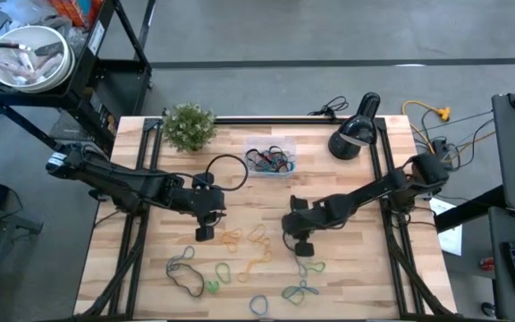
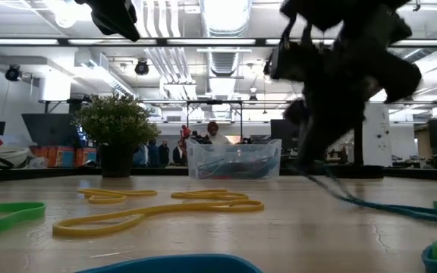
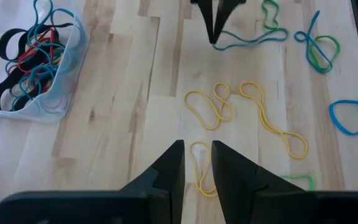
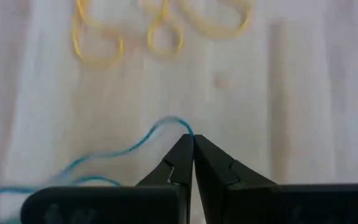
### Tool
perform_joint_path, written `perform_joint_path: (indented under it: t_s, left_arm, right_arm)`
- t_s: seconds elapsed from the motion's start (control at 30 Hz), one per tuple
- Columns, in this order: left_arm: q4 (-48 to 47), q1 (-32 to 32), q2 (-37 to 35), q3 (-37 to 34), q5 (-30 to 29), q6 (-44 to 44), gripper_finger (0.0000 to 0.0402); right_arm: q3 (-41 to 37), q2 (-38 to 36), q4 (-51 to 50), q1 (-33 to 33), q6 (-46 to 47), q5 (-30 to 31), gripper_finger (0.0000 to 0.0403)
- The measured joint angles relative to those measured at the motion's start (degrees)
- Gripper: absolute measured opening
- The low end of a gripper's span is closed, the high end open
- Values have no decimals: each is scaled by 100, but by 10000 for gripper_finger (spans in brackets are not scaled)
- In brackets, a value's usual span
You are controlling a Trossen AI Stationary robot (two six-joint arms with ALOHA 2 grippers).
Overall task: Pick and place rubber bands into bin
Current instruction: Put the blue rubberband into the transparent bin
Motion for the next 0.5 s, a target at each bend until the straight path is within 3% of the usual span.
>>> perform_joint_path:
  t_s: [0.5]
  left_arm:
    - [17,7,0,0,0,2,63]
  right_arm:
    - [18,-1456,64,8,-153,1461,8]
